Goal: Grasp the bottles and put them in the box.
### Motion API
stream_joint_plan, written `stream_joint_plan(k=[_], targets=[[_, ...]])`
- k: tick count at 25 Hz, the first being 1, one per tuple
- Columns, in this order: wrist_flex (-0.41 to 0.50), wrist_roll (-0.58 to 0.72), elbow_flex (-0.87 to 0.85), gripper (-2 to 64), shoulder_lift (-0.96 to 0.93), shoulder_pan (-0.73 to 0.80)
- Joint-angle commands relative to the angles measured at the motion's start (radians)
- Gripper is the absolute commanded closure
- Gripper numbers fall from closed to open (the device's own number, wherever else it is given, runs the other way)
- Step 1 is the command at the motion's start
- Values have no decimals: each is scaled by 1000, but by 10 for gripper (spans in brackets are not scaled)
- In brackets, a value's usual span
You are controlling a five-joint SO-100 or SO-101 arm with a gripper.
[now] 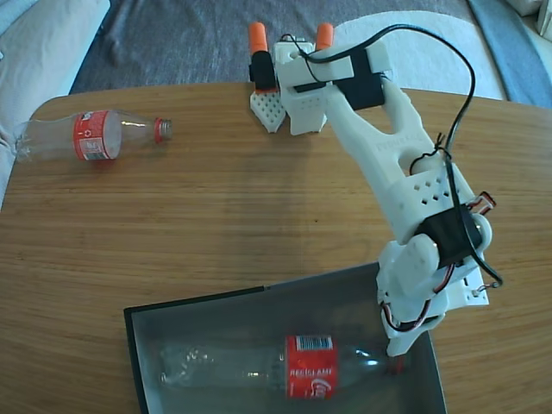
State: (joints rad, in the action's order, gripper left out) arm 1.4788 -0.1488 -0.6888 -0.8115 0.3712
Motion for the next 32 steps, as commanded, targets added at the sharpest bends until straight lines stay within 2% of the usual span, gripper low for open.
stream_joint_plan(k=[1,7,16,21,32], targets=[[6,8,60,269,-44,-2],[61,6,63,173,-48,-15],[71,6,87,173,-124,-117],[123,6,87,169,-190,-222],[127,8,78,169,-324,-468]])
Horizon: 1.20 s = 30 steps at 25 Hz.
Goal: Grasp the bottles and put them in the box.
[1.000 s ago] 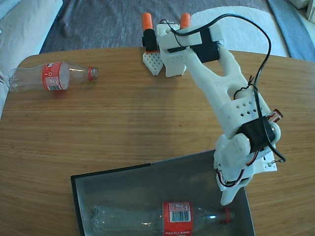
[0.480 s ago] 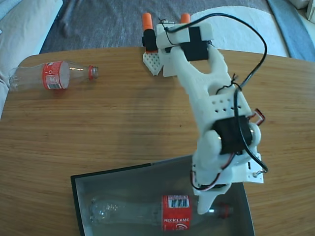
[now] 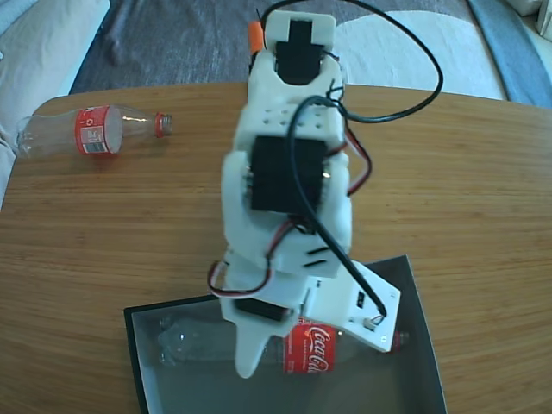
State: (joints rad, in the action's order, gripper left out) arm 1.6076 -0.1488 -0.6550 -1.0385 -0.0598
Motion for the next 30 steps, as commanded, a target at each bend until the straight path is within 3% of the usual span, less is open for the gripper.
stream_joint_plan(k=[1,4,11,14,30], targets=[[11,20,46,169,-101,-54],[57,55,54,166,-106,-101],[106,55,48,4,-106,-239],[106,94,52,5,-106,-310],[106,611,-77,6,-233,-575]])
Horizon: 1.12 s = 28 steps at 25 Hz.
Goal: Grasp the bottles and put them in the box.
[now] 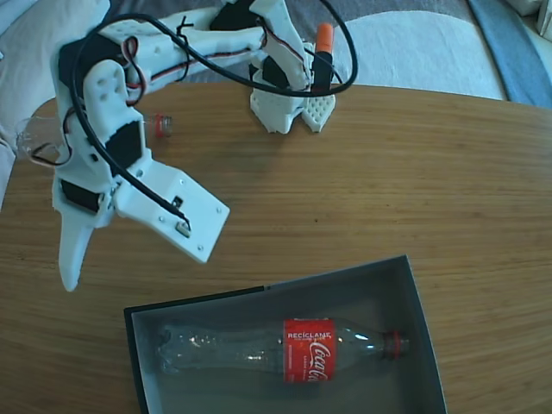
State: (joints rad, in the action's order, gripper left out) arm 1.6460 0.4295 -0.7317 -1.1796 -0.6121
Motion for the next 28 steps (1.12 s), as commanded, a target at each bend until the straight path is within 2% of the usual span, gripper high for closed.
stream_joint_plan(k=[1,20,28], targets=[[67,54,-18,6,-106,-35],[69,396,-497,6,-376,-232],[69,439,-537,-1,-376,-322]])
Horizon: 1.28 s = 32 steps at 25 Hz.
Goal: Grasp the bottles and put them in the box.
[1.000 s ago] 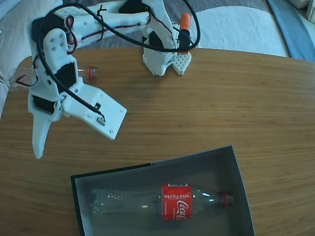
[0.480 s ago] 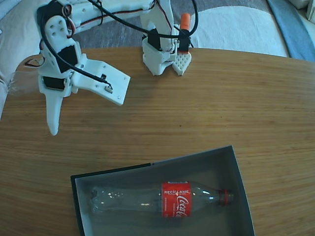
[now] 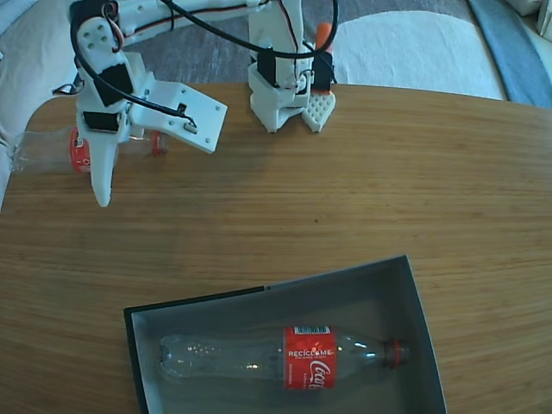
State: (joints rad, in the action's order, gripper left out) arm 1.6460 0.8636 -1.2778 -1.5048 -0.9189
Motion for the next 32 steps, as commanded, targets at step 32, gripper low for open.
stream_joint_plan(k=[32], targets=[[69,138,-238,6,-55,-193]])
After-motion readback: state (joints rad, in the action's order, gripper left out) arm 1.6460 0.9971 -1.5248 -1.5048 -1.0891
